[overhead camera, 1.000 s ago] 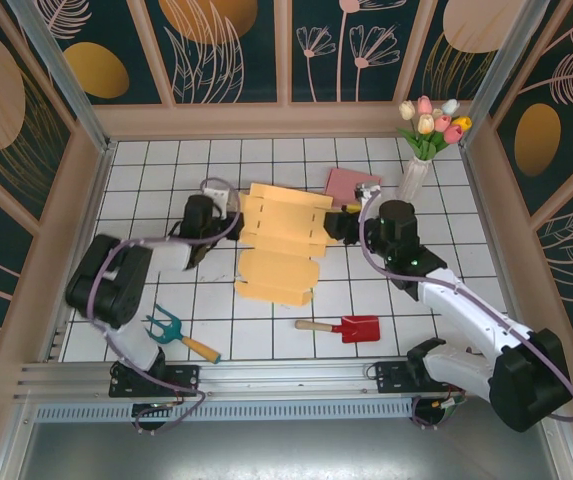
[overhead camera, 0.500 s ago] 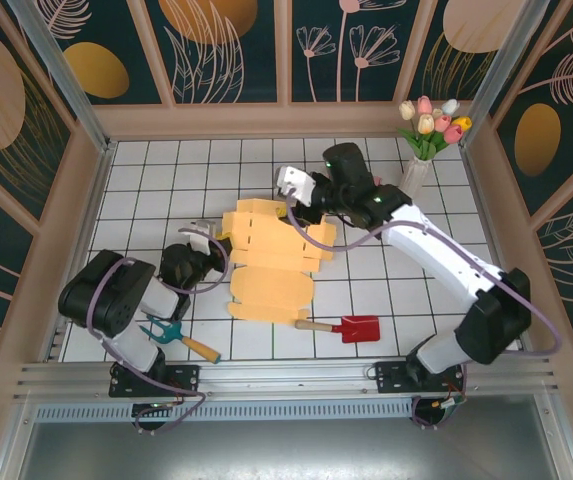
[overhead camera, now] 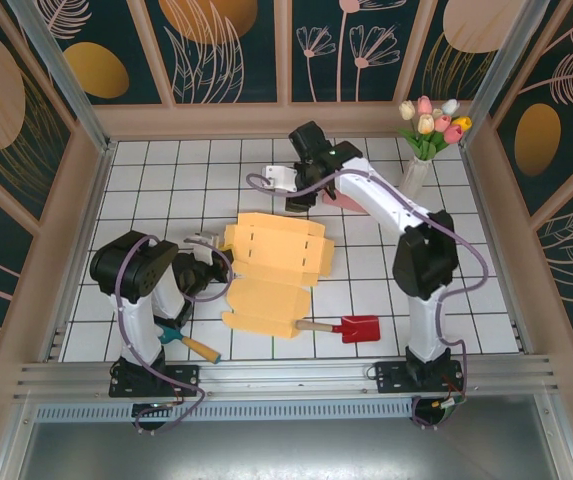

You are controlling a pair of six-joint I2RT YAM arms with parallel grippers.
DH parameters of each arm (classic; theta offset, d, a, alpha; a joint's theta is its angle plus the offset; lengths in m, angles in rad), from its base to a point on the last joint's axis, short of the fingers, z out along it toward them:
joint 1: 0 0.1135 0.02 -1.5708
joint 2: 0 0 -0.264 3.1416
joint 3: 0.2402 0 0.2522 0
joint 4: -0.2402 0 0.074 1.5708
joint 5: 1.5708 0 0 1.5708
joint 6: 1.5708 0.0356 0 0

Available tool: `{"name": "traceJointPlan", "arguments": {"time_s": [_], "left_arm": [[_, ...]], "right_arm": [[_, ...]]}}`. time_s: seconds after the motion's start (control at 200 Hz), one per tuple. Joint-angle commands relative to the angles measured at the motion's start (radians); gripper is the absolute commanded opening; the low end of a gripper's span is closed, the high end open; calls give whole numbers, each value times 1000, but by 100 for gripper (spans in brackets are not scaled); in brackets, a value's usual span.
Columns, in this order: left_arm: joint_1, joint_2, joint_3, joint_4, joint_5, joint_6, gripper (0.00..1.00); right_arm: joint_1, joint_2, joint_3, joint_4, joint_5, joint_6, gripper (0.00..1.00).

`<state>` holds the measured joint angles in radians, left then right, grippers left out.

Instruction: Fold the paper box

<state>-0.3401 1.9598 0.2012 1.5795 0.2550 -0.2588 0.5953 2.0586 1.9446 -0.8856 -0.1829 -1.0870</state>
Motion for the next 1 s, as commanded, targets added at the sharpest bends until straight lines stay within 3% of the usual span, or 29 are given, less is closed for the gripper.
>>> {"name": "traceJointPlan", "arguments": {"time_s": [0.0,0.34,0.996], "left_arm": [[1,19,-9,251,23,23,0],[0,25,-5,251,23,23,0],[1,30,-2,251,22,21,0]], "right_arm": [[-1,35,52,-169,-22,-17,51],[16,92,67,-249,-93,51,49],[14,153,39,-270,-56,91,45]]}}
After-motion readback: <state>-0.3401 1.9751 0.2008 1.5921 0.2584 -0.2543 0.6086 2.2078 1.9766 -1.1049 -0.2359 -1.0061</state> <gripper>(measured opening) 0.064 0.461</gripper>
